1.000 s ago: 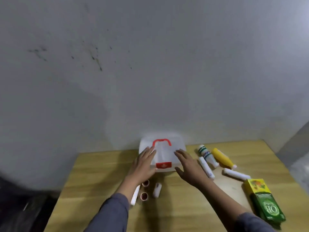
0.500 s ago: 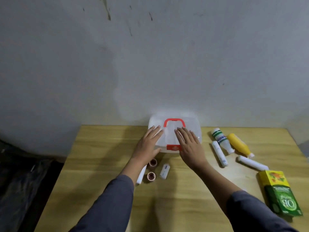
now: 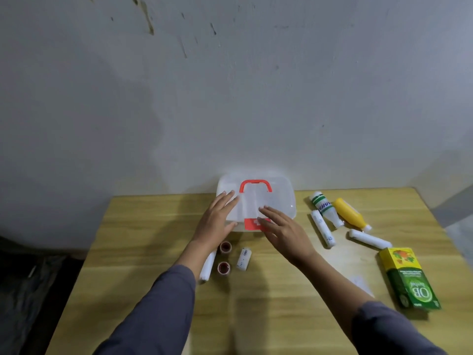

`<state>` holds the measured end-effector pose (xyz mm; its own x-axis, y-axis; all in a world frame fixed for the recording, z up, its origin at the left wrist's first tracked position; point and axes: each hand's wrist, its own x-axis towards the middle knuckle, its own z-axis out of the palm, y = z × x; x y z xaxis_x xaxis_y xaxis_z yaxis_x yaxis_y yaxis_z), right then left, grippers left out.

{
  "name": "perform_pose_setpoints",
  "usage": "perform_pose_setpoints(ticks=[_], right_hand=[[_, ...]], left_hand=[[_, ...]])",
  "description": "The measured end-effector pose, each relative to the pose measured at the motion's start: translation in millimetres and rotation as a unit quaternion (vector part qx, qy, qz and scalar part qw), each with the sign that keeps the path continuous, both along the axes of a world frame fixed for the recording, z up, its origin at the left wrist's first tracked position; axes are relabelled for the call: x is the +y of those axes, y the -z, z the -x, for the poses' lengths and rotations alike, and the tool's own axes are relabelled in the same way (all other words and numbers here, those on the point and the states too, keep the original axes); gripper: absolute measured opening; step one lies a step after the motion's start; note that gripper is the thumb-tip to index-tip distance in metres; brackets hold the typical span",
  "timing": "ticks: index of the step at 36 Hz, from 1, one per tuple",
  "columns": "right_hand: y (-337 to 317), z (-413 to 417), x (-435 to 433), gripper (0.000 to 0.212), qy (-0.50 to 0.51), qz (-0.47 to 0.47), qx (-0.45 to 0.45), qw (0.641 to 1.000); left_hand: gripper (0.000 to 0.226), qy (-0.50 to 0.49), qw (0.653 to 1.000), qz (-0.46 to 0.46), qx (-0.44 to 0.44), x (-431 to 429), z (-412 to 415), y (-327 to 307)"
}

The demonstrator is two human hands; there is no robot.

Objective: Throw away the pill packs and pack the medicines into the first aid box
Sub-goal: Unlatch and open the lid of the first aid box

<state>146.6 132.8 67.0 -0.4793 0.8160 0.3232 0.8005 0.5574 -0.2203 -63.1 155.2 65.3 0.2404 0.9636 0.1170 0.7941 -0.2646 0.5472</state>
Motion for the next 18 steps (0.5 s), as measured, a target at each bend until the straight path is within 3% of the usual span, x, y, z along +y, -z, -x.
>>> perform_pose_setpoints(ticks=[8, 18], right_hand=[[-9, 5, 7, 0.024, 0.022, 0.017, 0.053, 0.998], [-33, 0, 10, 0.016, -0.001, 0.042, 0.104, 0.994]], left_hand=[[0.095, -0.091, 0.978, 0.109, -0.151, 3, 1, 4], [0.115, -0.141, 0.951, 0.161, -0.224, -5, -2, 8]])
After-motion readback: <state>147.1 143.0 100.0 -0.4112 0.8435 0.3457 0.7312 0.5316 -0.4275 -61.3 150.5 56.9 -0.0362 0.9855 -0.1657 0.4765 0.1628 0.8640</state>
